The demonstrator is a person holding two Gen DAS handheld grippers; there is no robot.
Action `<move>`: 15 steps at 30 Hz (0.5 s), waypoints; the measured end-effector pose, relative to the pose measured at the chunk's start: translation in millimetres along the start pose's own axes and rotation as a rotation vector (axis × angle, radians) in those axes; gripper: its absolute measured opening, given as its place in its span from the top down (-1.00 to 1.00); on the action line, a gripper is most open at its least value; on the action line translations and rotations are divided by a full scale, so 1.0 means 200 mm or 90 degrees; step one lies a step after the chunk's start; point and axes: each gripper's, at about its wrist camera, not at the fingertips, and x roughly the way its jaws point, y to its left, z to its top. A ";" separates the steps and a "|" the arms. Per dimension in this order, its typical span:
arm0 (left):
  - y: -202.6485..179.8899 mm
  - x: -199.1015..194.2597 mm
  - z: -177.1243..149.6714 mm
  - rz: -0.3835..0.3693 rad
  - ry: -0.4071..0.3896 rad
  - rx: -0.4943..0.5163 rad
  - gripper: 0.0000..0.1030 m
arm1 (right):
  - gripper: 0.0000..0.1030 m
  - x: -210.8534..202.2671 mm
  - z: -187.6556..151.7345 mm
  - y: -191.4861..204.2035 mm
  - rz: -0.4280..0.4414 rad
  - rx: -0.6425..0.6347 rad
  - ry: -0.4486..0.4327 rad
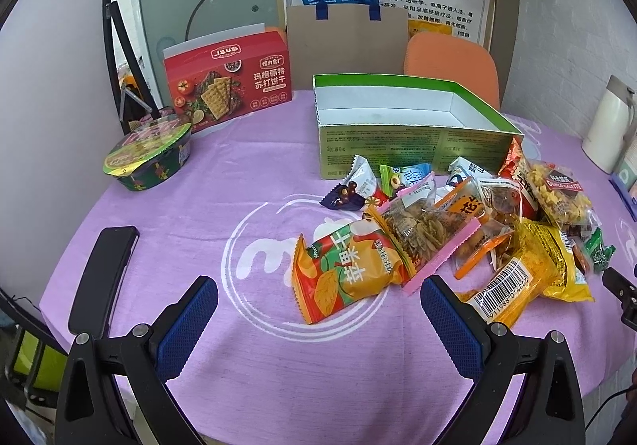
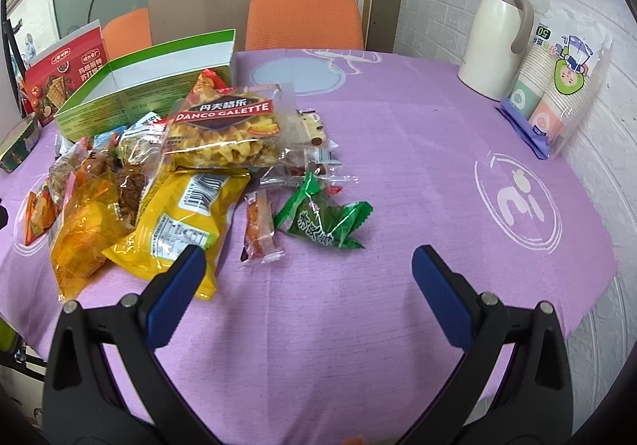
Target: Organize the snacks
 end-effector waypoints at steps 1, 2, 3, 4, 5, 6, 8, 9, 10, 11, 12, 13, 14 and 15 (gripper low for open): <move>0.00 0.00 0.00 0.000 0.000 0.001 -1.00 | -1.00 0.00 0.00 0.00 0.002 0.002 0.000; -0.01 0.00 0.00 -0.001 0.001 0.003 -1.00 | -1.00 0.00 0.00 -0.01 0.003 0.002 -0.001; -0.02 0.00 0.01 -0.004 0.002 0.004 -1.00 | -1.00 0.00 -0.01 -0.01 0.005 0.003 -0.001; -0.02 0.00 0.01 -0.004 0.003 0.007 -1.00 | -1.00 0.00 -0.01 -0.02 0.006 0.004 -0.001; -0.03 -0.01 0.01 -0.002 0.004 0.011 -1.00 | -1.00 0.00 -0.01 -0.03 0.006 0.006 -0.002; -0.04 -0.01 0.00 -0.001 0.003 0.016 -1.00 | -1.00 0.00 0.00 -0.03 0.008 0.008 -0.002; -0.05 -0.02 0.00 -0.001 -0.002 0.019 -1.00 | -1.00 0.00 0.00 -0.04 0.011 0.011 -0.004; -0.05 -0.02 0.01 -0.001 -0.003 0.017 -1.00 | -1.00 0.01 0.00 -0.04 0.012 0.011 -0.004; -0.05 -0.02 0.01 -0.001 -0.003 0.017 -1.00 | -1.00 0.01 0.00 -0.04 0.013 0.010 -0.005; -0.05 -0.02 0.01 0.000 -0.002 0.017 -1.00 | -1.00 0.00 0.00 -0.04 0.016 0.009 -0.007; -0.05 -0.01 0.01 0.001 -0.001 0.018 -1.00 | -1.00 0.00 0.00 -0.03 0.020 0.008 -0.010; -0.05 -0.01 0.01 0.002 0.000 0.018 -1.00 | -1.00 0.00 0.00 -0.03 0.025 0.008 -0.012; -0.04 -0.01 0.01 0.002 0.001 0.016 -1.00 | -0.99 0.00 0.01 -0.03 0.029 0.008 -0.014; -0.03 0.00 0.01 -0.002 0.004 0.013 -1.00 | -0.99 0.00 0.01 -0.02 0.033 0.008 -0.017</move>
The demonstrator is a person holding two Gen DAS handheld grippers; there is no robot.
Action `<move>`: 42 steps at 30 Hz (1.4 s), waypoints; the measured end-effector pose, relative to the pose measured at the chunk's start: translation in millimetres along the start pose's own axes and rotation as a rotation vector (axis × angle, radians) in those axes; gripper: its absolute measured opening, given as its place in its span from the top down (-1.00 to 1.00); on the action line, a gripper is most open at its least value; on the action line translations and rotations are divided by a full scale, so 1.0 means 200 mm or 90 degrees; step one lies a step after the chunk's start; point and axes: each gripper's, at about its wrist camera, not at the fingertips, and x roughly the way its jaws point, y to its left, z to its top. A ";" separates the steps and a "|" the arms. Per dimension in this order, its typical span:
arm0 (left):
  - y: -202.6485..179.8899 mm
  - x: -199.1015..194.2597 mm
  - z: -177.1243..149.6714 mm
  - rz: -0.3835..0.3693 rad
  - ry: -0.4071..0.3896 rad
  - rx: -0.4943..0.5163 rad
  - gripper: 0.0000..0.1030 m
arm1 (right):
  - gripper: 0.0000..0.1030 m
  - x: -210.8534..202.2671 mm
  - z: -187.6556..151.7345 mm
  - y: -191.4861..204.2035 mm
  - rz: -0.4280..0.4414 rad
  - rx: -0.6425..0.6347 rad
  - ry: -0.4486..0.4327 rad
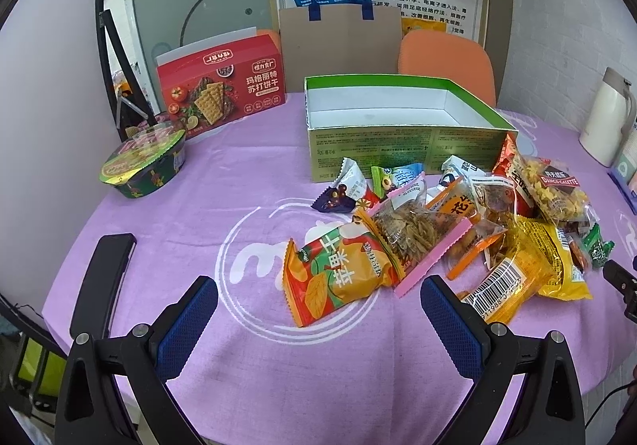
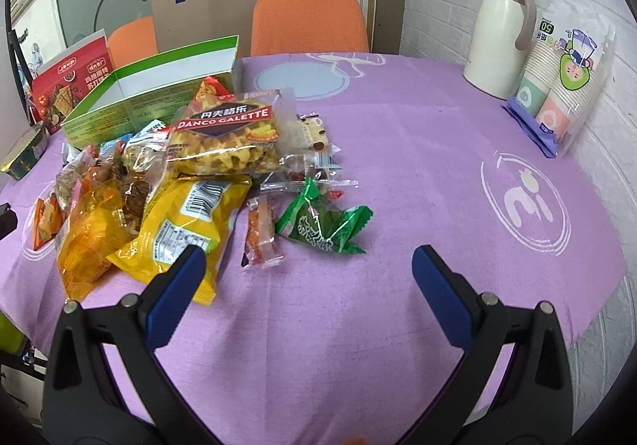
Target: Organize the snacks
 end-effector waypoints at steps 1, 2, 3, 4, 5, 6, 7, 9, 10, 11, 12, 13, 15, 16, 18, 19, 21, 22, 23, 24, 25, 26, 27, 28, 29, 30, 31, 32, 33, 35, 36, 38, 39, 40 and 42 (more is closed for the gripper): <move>0.01 0.00 0.00 -0.004 0.002 -0.003 -1.00 | -0.99 0.00 0.00 0.01 0.002 -0.002 -0.002; 0.01 0.01 -0.01 -0.007 0.005 -0.005 -1.00 | -0.99 0.00 0.00 0.01 0.004 -0.006 -0.005; 0.01 0.01 -0.01 -0.008 0.006 -0.006 -1.00 | -0.99 0.00 0.01 0.02 0.005 -0.010 -0.006; 0.02 0.01 -0.01 -0.010 0.008 -0.008 -1.00 | -0.99 -0.01 0.01 0.03 0.006 -0.014 -0.010; 0.02 0.02 -0.01 -0.014 0.008 -0.009 -1.00 | -0.99 -0.01 0.01 0.04 0.005 -0.016 -0.015; 0.02 0.02 -0.01 -0.017 0.008 -0.010 -1.00 | -0.99 -0.02 0.01 0.04 0.005 -0.017 -0.021; 0.02 0.02 -0.01 -0.017 0.006 -0.010 -1.00 | -0.99 -0.02 0.01 0.05 0.008 -0.017 -0.023; 0.03 0.01 -0.01 -0.020 0.004 -0.011 -1.00 | -0.99 -0.02 0.01 0.05 0.017 -0.015 -0.018; 0.03 0.01 -0.01 -0.021 0.003 -0.011 -1.00 | -0.99 -0.01 0.01 0.06 0.019 -0.013 -0.017; 0.03 0.01 -0.01 -0.021 0.002 -0.012 -1.00 | -0.99 -0.01 0.01 0.06 0.020 -0.012 -0.015; 0.03 0.01 -0.01 -0.022 0.002 -0.012 -1.00 | -0.99 -0.01 0.01 0.06 0.021 -0.013 -0.014; 0.04 0.01 -0.01 -0.023 0.001 -0.013 -1.00 | -0.99 -0.01 0.01 0.06 0.021 -0.015 -0.013; 0.04 0.02 -0.01 -0.024 0.003 -0.014 -1.00 | -0.99 -0.01 0.01 0.07 0.019 -0.020 -0.014; 0.04 0.02 -0.01 -0.024 0.004 -0.014 -1.00 | -0.99 -0.01 0.01 0.07 0.019 -0.021 -0.014; 0.04 0.03 -0.01 -0.024 0.006 -0.014 -1.00 | -0.99 -0.01 0.01 0.08 0.024 -0.022 -0.013; 0.04 0.03 -0.01 -0.025 0.007 -0.014 -1.00 | -0.99 -0.01 0.01 0.08 0.027 -0.021 -0.012; 0.04 0.03 -0.02 -0.027 0.009 -0.014 -1.00 | -0.99 -0.01 0.01 0.08 0.027 -0.022 -0.015; 0.04 0.03 -0.02 -0.027 0.010 -0.014 -1.00 | -0.99 0.00 0.01 0.09 0.024 -0.023 -0.016; 0.04 0.04 -0.02 -0.026 0.015 -0.014 -1.00 | -0.99 -0.01 0.01 0.09 0.021 -0.026 -0.025; 0.04 0.05 -0.02 -0.026 0.018 -0.015 -1.00 | -0.99 -0.01 0.01 0.09 0.018 -0.028 -0.035; 0.04 0.05 -0.02 -0.028 0.023 -0.013 -1.00 | -0.99 -0.02 0.01 0.10 0.017 -0.029 -0.037; 0.04 0.06 -0.02 -0.036 0.031 -0.009 -1.00 | -0.99 -0.01 0.01 0.10 0.022 -0.028 -0.033; 0.03 0.07 -0.03 -0.052 0.040 -0.001 -0.98 | -0.99 -0.01 0.01 0.10 0.032 -0.025 -0.027; 0.02 0.08 -0.03 -0.065 0.047 0.005 -0.86 | -0.99 0.01 0.01 0.10 0.044 -0.023 -0.017; 0.01 0.09 -0.04 -0.074 0.053 0.012 -0.74 | -0.99 0.02 0.02 0.10 0.057 -0.020 -0.007; 0.00 0.10 -0.04 -0.082 0.059 0.020 -0.73 | -0.99 0.03 0.02 0.10 0.071 -0.018 0.003; -0.02 0.10 -0.04 -0.089 0.061 0.026 -0.73 | -1.00 0.05 0.02 0.10 0.081 -0.019 0.012; -0.03 0.10 -0.04 -0.095 0.060 0.025 -0.73 | -1.00 0.06 0.02 0.11 0.088 -0.022 0.018; -0.03 0.10 -0.04 -0.104 0.063 0.018 -0.73 | -1.00 0.07 0.02 0.12 0.092 -0.030 0.023; -0.03 0.09 -0.03 -0.162 0.073 -0.006 -0.71 | -1.00 0.09 0.03 0.15 0.089 -0.044 0.035; -0.03 0.07 -0.01 -0.208 0.065 -0.023 -0.71 | -1.00 0.10 0.04 0.16 0.096 -0.050 0.041; -0.04 0.02 0.00 -0.259 0.032 -0.063 -0.71 | -1.00 0.13 0.05 0.20 0.111 -0.060 0.047; -0.05 0.01 0.01 -0.273 0.024 -0.069 -0.72 | -1.00 0.14 0.07 0.21 0.110 -0.067 0.050; -0.08 0.02 0.02 -0.282 0.032 -0.059 -0.72 | -1.00 0.16 0.08 0.23 0.108 -0.076 0.052; -0.15 0.05 0.03 -0.265 0.056 -0.012 -0.72 | -1.00 0.18 0.08 0.26 0.105 -0.087 0.055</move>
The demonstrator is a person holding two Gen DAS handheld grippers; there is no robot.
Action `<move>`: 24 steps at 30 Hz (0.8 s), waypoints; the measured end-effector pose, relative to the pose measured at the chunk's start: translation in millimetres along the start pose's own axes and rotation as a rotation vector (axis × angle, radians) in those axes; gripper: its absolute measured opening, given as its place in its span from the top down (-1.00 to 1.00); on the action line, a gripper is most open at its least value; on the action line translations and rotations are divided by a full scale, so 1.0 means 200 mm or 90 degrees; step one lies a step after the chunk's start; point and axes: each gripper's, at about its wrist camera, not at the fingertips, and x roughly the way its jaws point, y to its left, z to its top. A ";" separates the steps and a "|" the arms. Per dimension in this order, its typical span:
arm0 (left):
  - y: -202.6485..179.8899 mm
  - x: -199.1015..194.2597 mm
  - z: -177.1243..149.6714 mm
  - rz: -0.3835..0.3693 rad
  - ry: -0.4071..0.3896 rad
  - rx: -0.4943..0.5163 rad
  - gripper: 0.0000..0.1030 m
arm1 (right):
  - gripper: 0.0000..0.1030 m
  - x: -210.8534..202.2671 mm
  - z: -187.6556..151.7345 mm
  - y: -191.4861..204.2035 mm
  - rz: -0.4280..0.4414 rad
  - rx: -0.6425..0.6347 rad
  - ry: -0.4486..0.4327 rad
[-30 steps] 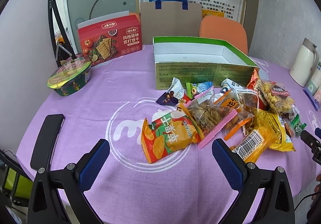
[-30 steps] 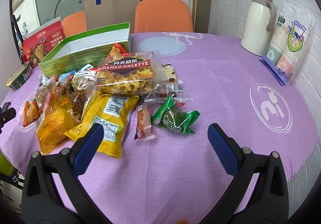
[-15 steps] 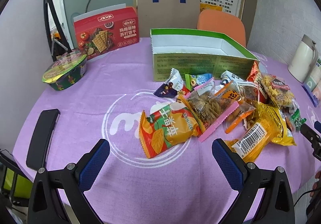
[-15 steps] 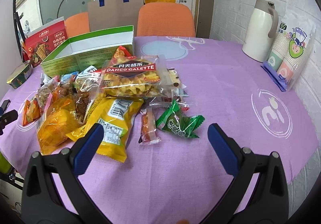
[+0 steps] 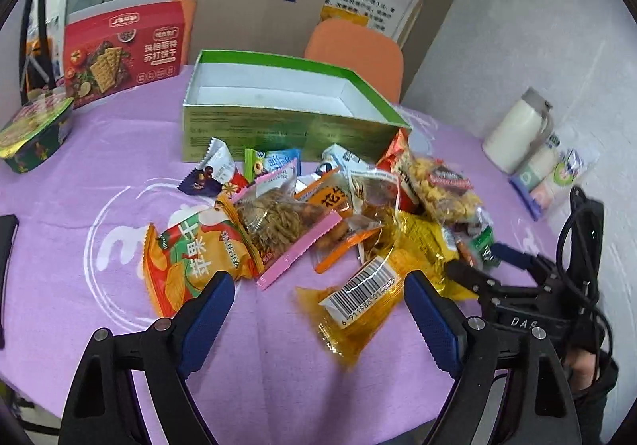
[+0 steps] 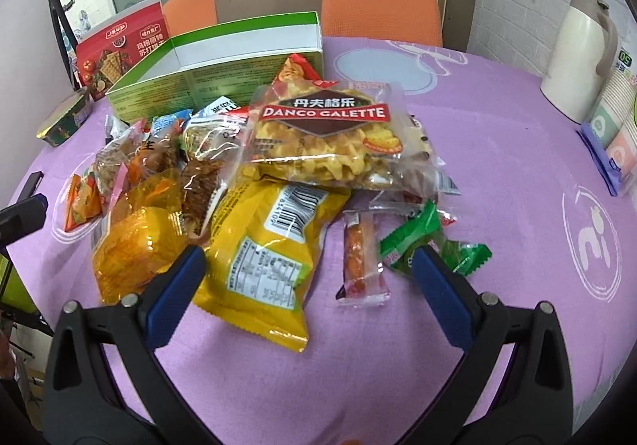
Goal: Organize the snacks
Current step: 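Grasp the yellow barcode bread packet with the left gripper while the right gripper grasps a yellow bread packet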
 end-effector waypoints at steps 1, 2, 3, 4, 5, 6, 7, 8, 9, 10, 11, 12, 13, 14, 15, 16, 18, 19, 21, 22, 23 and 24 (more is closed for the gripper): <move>-0.02 0.02 0.00 0.020 0.004 0.023 -0.71 | -1.00 0.01 0.00 0.01 0.003 -0.003 0.001; -0.04 0.04 -0.01 0.039 0.006 0.048 -0.71 | -1.00 0.02 0.01 0.01 0.004 -0.004 0.003; -0.05 0.05 -0.01 0.051 0.008 0.066 -0.71 | -1.00 0.03 0.01 0.01 0.004 -0.003 0.002; -0.06 0.06 -0.01 0.062 0.013 0.074 -0.71 | -1.00 0.04 0.01 0.01 0.002 -0.003 0.000; -0.06 0.06 -0.01 0.070 0.018 0.072 -0.71 | -1.00 0.05 0.01 0.01 0.002 -0.002 -0.001; -0.06 0.07 -0.01 0.073 0.026 0.066 -0.71 | -1.00 0.05 0.00 0.01 0.005 0.001 -0.001; -0.06 0.08 0.00 0.077 0.033 0.061 -0.71 | -1.00 0.06 0.00 0.00 0.007 0.004 -0.002; -0.06 0.09 0.00 0.080 0.038 0.062 -0.68 | -1.00 0.06 0.00 0.00 0.008 0.005 -0.003; -0.07 0.10 0.00 0.083 0.040 0.069 -0.63 | -1.00 0.06 0.00 0.00 0.008 0.006 -0.004; -0.09 0.10 -0.01 0.083 0.041 0.079 -0.51 | -1.00 0.07 0.00 -0.01 0.011 0.008 -0.004; -0.11 0.10 -0.01 0.078 0.041 0.091 -0.41 | -1.00 0.07 0.00 -0.01 0.015 0.011 -0.005; -0.13 0.10 -0.01 0.071 0.043 0.100 -0.38 | -1.00 0.08 0.00 -0.02 0.019 0.015 -0.005; -0.15 0.10 -0.01 0.063 0.047 0.110 -0.31 | -1.00 0.08 0.00 -0.03 0.020 0.018 -0.006; -0.17 0.10 -0.01 0.059 0.047 0.122 -0.25 | -1.00 0.08 0.00 -0.03 0.022 0.021 -0.008; -0.19 0.10 -0.01 0.059 0.045 0.129 -0.25 | -1.00 0.08 -0.01 -0.04 0.023 0.023 -0.009; -0.21 0.11 -0.01 0.055 0.045 0.137 -0.25 | -1.00 0.08 -0.01 -0.04 0.023 0.026 -0.011; -0.25 0.12 0.00 0.052 0.047 0.144 -0.25 | -1.00 0.08 -0.01 -0.05 0.023 0.029 -0.013; -0.26 0.12 0.00 0.051 0.048 0.146 -0.25 | -1.00 0.08 -0.01 -0.05 0.025 0.031 -0.015; -0.29 0.13 0.01 0.054 0.050 0.149 -0.25 | -1.00 0.08 -0.01 -0.05 0.026 0.034 -0.018; -0.29 0.14 0.01 0.058 0.052 0.150 -0.25 | -1.00 0.09 -0.01 -0.05 0.027 0.035 -0.020; -0.30 0.14 0.01 0.061 0.055 0.152 -0.25 | -1.00 0.09 -0.01 -0.05 0.028 0.037 -0.021; -0.30 0.15 0.02 0.062 0.056 0.153 -0.25 | -1.00 0.09 -0.01 -0.05 0.028 0.040 -0.023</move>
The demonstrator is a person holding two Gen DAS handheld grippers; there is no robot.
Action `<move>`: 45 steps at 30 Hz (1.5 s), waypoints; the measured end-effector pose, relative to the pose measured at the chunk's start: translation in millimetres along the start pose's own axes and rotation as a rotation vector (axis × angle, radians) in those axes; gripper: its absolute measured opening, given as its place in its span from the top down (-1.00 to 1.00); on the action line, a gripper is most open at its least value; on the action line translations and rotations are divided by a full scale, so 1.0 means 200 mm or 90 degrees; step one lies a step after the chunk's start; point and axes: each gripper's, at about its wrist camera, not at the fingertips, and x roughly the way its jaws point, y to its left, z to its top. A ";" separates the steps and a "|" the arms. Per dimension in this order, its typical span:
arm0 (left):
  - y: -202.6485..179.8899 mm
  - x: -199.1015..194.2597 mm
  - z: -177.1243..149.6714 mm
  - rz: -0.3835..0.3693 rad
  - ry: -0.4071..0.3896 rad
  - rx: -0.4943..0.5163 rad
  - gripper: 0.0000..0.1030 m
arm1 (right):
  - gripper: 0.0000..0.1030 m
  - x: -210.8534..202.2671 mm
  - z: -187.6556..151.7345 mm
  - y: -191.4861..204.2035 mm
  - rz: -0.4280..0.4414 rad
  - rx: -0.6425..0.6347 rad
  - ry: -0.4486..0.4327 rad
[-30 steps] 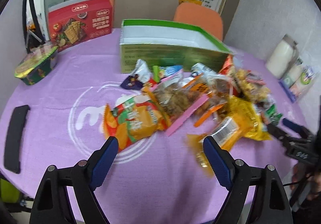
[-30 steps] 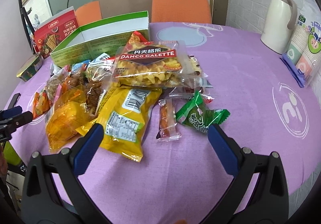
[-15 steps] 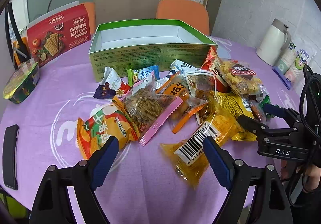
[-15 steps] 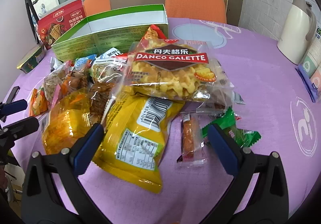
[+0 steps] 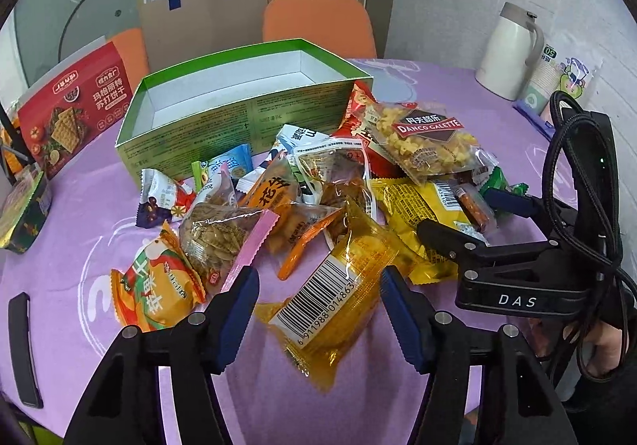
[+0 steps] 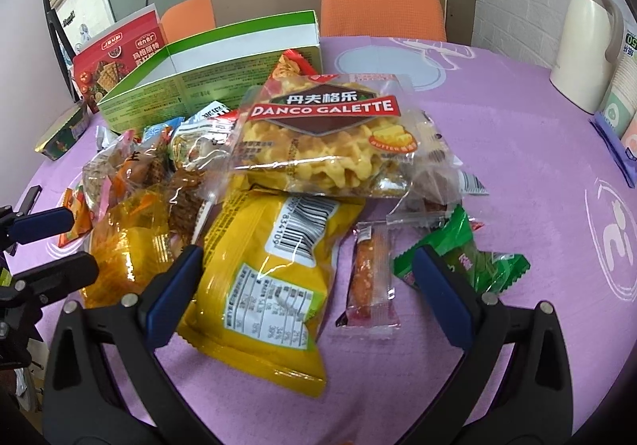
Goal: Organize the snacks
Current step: 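Grasp the yellow barcode bread packet with the left gripper while the right gripper grasps a yellow bread packet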
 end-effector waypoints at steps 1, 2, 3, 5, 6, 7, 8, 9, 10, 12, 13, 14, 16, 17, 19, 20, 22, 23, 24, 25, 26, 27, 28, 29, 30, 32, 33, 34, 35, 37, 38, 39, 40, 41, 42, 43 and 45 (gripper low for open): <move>-0.01 0.00 0.00 0.000 0.000 0.002 -0.25 | -1.00 0.00 0.00 0.00 0.002 0.002 -0.001; -0.01 -0.01 0.00 -0.001 0.002 0.008 -0.25 | -1.00 0.00 0.00 0.00 0.004 0.005 -0.002; -0.03 -0.01 0.00 -0.003 0.002 0.016 -0.25 | -1.00 0.00 0.00 -0.01 0.006 0.008 -0.002; -0.05 -0.02 -0.01 -0.001 0.001 0.034 -0.29 | -1.00 0.00 0.00 -0.01 0.011 0.012 -0.002; -0.05 -0.02 -0.01 0.003 0.003 0.042 -0.31 | -1.00 0.00 -0.01 -0.02 0.012 0.014 -0.002; -0.06 -0.01 0.00 0.008 0.005 0.046 -0.35 | -1.00 0.00 0.00 -0.02 0.014 0.017 -0.002; -0.06 0.00 0.00 0.010 0.008 0.047 -0.36 | -1.00 0.01 -0.01 -0.02 0.015 0.019 -0.002; -0.06 0.01 0.00 0.010 0.011 0.045 -0.36 | -0.99 0.01 -0.01 -0.02 0.016 0.021 -0.002; -0.05 0.02 0.01 0.008 0.014 0.042 -0.36 | -0.99 0.01 -0.01 -0.02 0.016 0.022 -0.002; -0.04 0.04 0.01 0.001 0.022 0.038 -0.36 | -0.99 0.01 -0.01 -0.02 0.015 0.020 -0.002; -0.05 0.05 0.01 -0.002 0.025 0.040 -0.36 | -0.99 0.01 -0.01 -0.02 0.015 0.021 -0.002; -0.05 0.05 0.00 -0.001 0.027 0.045 -0.36 | -0.99 0.01 -0.01 -0.02 0.015 0.022 -0.002; -0.07 0.05 0.00 -0.002 0.027 0.058 -0.36 | -0.99 0.01 -0.01 -0.02 0.014 0.024 -0.003; -0.07 0.04 -0.01 -0.005 0.026 0.063 -0.36 | -0.99 0.01 -0.01 -0.02 0.014 0.024 -0.003; -0.08 0.04 -0.01 -0.007 0.027 0.065 -0.36 | -0.99 0.01 -0.01 -0.02 0.013 0.025 -0.003; -0.07 0.05 -0.01 -0.007 0.029 0.064 -0.36 | -0.99 0.01 -0.01 -0.02 0.013 0.025 -0.003; -0.07 0.06 -0.02 -0.008 0.033 0.060 -0.36 | -0.99 0.01 -0.01 -0.02 0.012 0.026 -0.003; -0.06 0.07 -0.02 -0.011 0.037 0.059 -0.35 | -0.99 0.00 -0.01 -0.02 0.010 0.026 -0.004; -0.06 0.07 -0.02 -0.013 0.039 0.059 -0.35 | -0.99 -0.01 -0.02 -0.02 0.008 0.025 -0.004; -0.06 0.08 -0.03 -0.014 0.038 0.060 -0.28 | -0.99 -0.01 -0.02 -0.02 0.006 0.024 -0.005; -0.06 0.08 -0.03 -0.019 0.038 0.065 -0.13 | -0.98 -0.03 -0.03 -0.02 0.006 0.022 -0.008; -0.06 0.08 -0.04 -0.026 0.040 0.070 -0.06 | -0.92 -0.05 -0.04 -0.02 0.007 0.021 -0.013; -0.07 0.09 -0.04 -0.033 0.041 0.073 -0.05 | -0.90 -0.07 -0.05 -0.02 0.013 0.022 -0.019; -0.08 0.09 -0.05 -0.036 0.038 0.075 -0.04 | -0.89 -0.10 -0.07 -0.02 0.018 0.026 -0.025; -0.08 0.09 -0.05 -0.038 0.035 0.077 -0.03 | -0.89 -0.12 -0.09 -0.02 0.022 0.032 -0.031; -0.08 0.09 -0.06 -0.041 0.031 0.073 -0.04 | -0.88 -0.13 -0.10 -0.02 0.040 0.048 -0.032; -0.08 0.10 -0.06 -0.040 0.029 0.065 -0.04 | -0.81 -0.12 -0.10 -0.02 0.046 0.051 -0.025; -0.07 0.11 -0.06 -0.045 0.031 0.056 -0.04 | -0.77 -0.10 -0.10 -0.01 0.042 0.053 -0.014; -0.06 0.11 -0.06 -0.049 0.033 0.047 -0.03 | -0.71 -0.10 -0.09 0.00 0.039 0.055 -0.011; -0.04 0.10 -0.07 -0.072 0.034 0.039 -0.01 | -0.69 -0.09 -0.07 0.02 0.037 0.052 -0.015; -0.03 0.10 -0.07 -0.079 0.034 0.037 0.00 | -0.68 -0.08 -0.06 0.02 0.037 0.052 -0.012; -0.02 0.10 -0.08 -0.081 0.033 0.033 0.00 | -0.68 -0.06 -0.05 0.03 0.035 0.056 -0.005; -0.02 0.10 -0.07 -0.081 0.032 0.031 -0.02 | -0.68 -0.04 -0.04 0.03 0.032 0.060 0.004; -0.02 0.11 -0.07 -0.077 0.027 0.027 -0.05 | -0.69 -0.03 -0.03 0.03 0.027 0.058 0.007; -0.02 0.12 -0.06 -0.074 0.023 0.021 -0.07 | -0.69 -0.01 -0.03 0.04 0.018 0.055 0.011; -0.01 0.12 -0.06 -0.075 0.024 0.016 -0.08 | -0.70 0.01 -0.02 0.05 0.008 0.054 0.018; 0.00 0.14 -0.07 -0.085 0.028 0.007 -0.08 | -0.71 0.03 -0.01 0.05 0.003 0.044 0.023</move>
